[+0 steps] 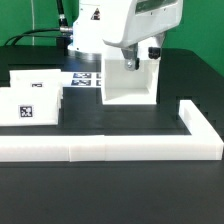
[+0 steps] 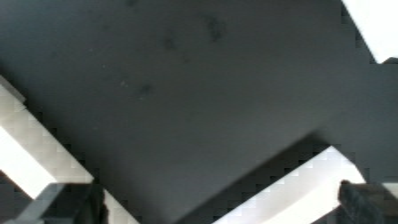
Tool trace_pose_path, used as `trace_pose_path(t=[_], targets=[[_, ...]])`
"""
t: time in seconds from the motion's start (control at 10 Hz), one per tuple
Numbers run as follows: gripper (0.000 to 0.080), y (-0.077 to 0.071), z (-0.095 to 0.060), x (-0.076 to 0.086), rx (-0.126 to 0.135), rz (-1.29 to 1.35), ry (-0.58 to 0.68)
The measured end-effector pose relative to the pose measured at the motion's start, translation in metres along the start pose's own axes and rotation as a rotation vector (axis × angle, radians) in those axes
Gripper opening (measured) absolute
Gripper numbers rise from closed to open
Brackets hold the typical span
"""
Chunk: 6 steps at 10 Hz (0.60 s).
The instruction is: Assemble drawer
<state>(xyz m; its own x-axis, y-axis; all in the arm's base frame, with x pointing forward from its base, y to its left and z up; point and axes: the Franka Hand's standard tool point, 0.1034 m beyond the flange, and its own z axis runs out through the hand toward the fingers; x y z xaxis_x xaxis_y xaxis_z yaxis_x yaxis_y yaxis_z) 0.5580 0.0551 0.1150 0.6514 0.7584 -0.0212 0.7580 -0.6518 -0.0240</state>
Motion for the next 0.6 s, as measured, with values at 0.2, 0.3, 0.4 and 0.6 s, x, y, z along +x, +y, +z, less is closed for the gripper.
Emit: trace_pose_path(t=[0.2, 0.3, 0.4, 0.6], targets=[[0.0650, -0.017, -0.009, -0.013, -0.011, 0.121, 0.003], [0.0650, -0.024, -0.011, -0.020, -0.014, 0.133, 0.003], [0.0650, -0.026, -0.013, -0.025, -0.015, 0.098, 0.000], [0.0650, -0.026, -0.010, -0.024, -0.013, 0.099, -0.001]])
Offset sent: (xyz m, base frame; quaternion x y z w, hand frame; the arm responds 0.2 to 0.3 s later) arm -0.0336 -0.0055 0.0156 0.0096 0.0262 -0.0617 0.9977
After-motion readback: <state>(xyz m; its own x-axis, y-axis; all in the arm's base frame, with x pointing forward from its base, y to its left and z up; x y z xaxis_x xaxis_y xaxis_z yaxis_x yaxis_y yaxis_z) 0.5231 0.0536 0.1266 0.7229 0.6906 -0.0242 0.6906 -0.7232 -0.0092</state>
